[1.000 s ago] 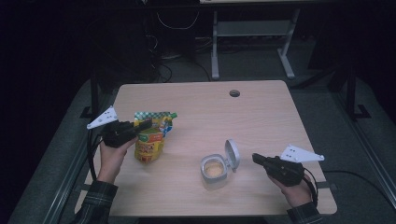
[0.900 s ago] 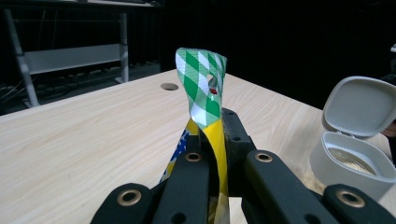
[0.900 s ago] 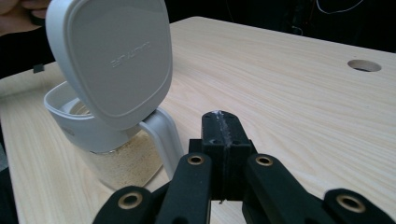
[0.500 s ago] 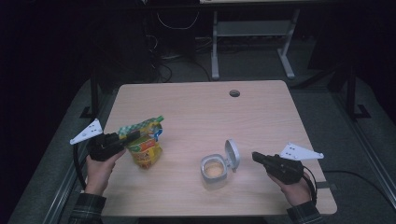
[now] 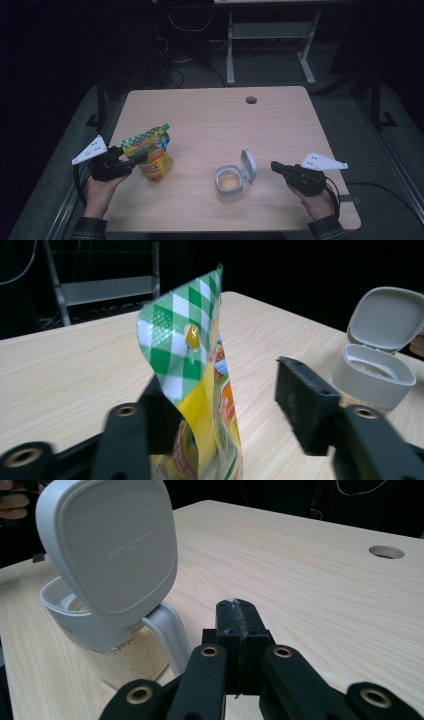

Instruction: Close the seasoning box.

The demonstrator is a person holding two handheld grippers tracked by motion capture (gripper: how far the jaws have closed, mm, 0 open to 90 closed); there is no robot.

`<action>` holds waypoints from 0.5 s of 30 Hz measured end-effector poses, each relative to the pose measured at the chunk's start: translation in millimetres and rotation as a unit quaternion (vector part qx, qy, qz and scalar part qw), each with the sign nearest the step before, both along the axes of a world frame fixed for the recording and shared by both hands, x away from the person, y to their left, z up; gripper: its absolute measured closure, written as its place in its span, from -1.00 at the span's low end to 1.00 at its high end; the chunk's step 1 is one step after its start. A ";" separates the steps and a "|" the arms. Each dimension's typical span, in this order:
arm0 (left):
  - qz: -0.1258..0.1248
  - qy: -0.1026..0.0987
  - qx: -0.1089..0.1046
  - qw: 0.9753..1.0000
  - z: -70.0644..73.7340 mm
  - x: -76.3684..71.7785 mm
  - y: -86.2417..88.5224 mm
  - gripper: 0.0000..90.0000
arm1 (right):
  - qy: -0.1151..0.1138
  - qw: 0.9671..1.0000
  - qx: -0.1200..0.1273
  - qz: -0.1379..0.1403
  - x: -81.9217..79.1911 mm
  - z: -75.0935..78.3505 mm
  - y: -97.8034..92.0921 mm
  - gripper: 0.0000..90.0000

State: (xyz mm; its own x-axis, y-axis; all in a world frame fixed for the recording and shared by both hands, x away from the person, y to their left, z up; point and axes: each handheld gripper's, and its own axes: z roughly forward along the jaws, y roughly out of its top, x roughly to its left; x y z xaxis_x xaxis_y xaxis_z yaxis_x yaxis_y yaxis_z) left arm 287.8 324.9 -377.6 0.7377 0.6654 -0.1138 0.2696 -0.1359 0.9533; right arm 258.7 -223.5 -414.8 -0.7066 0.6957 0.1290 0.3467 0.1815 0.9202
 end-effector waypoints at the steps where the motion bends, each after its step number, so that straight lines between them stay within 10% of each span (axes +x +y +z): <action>1: 0.004 0.002 0.004 1.000 -0.6 -1.3 0.0 -0.08 | 0.003 1.000 0.001 -0.002 0.1 0.3 0.3 1.00; 15: 0.030 0.002 0.029 0.999 -8.8 -32.6 6.9 -0.53 | -0.004 0.999 0.023 0.033 6.6 13.5 10.0 1.00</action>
